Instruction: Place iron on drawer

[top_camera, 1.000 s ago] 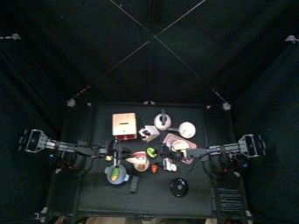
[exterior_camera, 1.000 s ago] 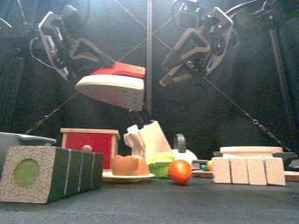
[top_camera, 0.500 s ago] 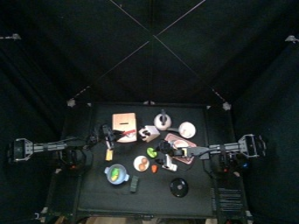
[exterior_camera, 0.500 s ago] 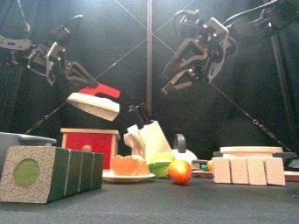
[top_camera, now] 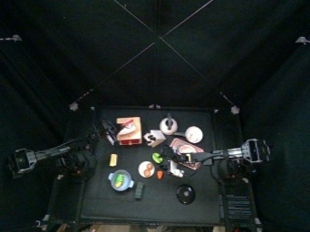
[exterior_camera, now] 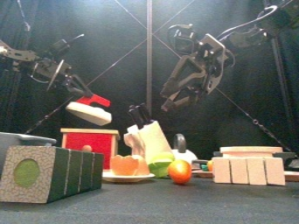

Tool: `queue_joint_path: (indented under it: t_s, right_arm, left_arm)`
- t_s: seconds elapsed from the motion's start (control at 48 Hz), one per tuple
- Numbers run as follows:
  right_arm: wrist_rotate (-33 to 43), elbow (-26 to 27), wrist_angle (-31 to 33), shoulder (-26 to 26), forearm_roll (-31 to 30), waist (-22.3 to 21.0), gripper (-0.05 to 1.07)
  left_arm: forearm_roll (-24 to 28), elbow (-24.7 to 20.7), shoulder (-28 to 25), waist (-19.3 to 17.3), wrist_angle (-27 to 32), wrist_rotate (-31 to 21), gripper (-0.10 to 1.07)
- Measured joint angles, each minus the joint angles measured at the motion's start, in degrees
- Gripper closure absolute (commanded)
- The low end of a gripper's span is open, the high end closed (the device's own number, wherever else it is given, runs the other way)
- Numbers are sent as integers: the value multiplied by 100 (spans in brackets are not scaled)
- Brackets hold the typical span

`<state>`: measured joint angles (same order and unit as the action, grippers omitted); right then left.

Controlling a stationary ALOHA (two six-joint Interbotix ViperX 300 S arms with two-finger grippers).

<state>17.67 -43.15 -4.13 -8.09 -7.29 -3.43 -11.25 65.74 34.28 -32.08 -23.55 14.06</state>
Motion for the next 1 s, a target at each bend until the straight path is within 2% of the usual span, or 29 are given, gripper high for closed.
queue_joint_path:
  t_s: [0.188,0.604,1.0]
  right_arm:
    - [0,9,0,26,0,-53,11]
    - [0,18,0,158,18,-79,11]
    - [0,35,0,167,70,-88,11]
  left_arm:
    - [0,9,-352,-18,-105,0,47]
    - [0,0,-870,-44,-457,0,13]
    - [0,0,-563,-35,-510,0,11]
